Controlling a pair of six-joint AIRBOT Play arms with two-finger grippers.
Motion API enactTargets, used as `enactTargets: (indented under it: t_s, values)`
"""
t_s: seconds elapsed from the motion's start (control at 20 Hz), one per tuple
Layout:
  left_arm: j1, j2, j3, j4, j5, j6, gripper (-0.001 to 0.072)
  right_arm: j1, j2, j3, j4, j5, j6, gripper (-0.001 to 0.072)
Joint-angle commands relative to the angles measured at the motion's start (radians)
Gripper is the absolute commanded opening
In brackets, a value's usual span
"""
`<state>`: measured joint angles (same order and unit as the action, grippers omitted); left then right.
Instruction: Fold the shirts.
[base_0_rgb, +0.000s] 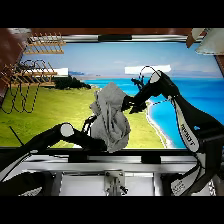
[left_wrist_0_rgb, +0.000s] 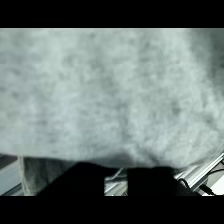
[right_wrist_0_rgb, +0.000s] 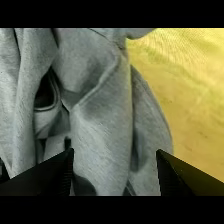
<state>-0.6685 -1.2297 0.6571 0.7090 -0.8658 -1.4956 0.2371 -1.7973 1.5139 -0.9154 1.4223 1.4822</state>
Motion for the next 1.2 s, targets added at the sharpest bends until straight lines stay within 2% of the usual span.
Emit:
enactTargets:
  t_s: [0.0,0.05,0.2,0.3,0.35,0.4,0.45,0.5,0.55,0.6,0.65,0.75,0.9,1.05,1.15]
  values:
    - [-0.009,-0.01,0.0,-0.002,0.016,0.04,0.008,0.05,-0.026,0.0,0.039,-0.051,-0.009,0.0625]
    - [-0.009,-0.01,0.004,-0.002,0.009,0.053,0.0044,0.057,-0.04,0.0,0.039,-0.055,-0.007,0.0625]
    - [-0.005,0.003,0.004,-0.002,0.008,0.055,0.0043,0.068,-0.066,0.0,0.042,-0.098,-0.001,0.0619]
    - [0.003,0.025,0.004,-0.001,0.003,0.056,0.0043,0.072,-0.065,0.0,0.047,-0.131,-0.001,0.0332]
    - [0.01,0.038,0.004,0.004,-0.005,0.056,0.0043,0.072,-0.064,0.0,0.048,-0.142,-0.001,0.0215]
    - [0.018,0.049,0.004,0.016,-0.018,0.056,0.0043,0.072,-0.065,0.0,0.047,-0.148,-0.001,0.0116]
    - [0.027,0.056,0.004,0.033,-0.046,0.056,0.0044,0.072,-0.065,0.0,0.046,-0.153,-0.001,0.0068]
    - [0.041,0.054,0.003,0.036,-0.093,0.066,0.0066,0.072,-0.064,0.0,0.046,-0.158,-0.002,0.0068]
    - [0.059,0.055,0.003,0.036,-0.153,0.099,0.0279,0.072,-0.065,0.0,0.046,-0.162,-0.002,0.0068]
    - [0.076,0.055,0.003,0.036,-0.211,0.11,0.0593,0.072,-0.065,0.0,0.046,-0.166,-0.002,0.0067]
    - [0.089,0.055,0.003,0.036,-0.258,0.129,0.072,0.072,-0.065,0.0,0.046,-0.166,-0.002,0.0067]
    - [0.08,0.054,0.003,0.036,-0.27,0.187,0.072,0.072,-0.065,0.0,0.047,-0.165,0.0,0.0067]
    - [0.023,0.033,0.002,0.019,-0.154,0.174,0.072,0.072,-0.065,0.0,0.047,-0.161,0.015,0.0067]
    - [-0.013,-0.011,0.002,0.014,-0.128,0.174,0.072,0.072,-0.065,0.0,0.047,-0.158,0.024,0.0068]
    - [-0.011,-0.015,0.003,0.014,-0.036,0.163,0.072,0.072,-0.064,0.0,0.051,-0.151,0.025,0.0068]
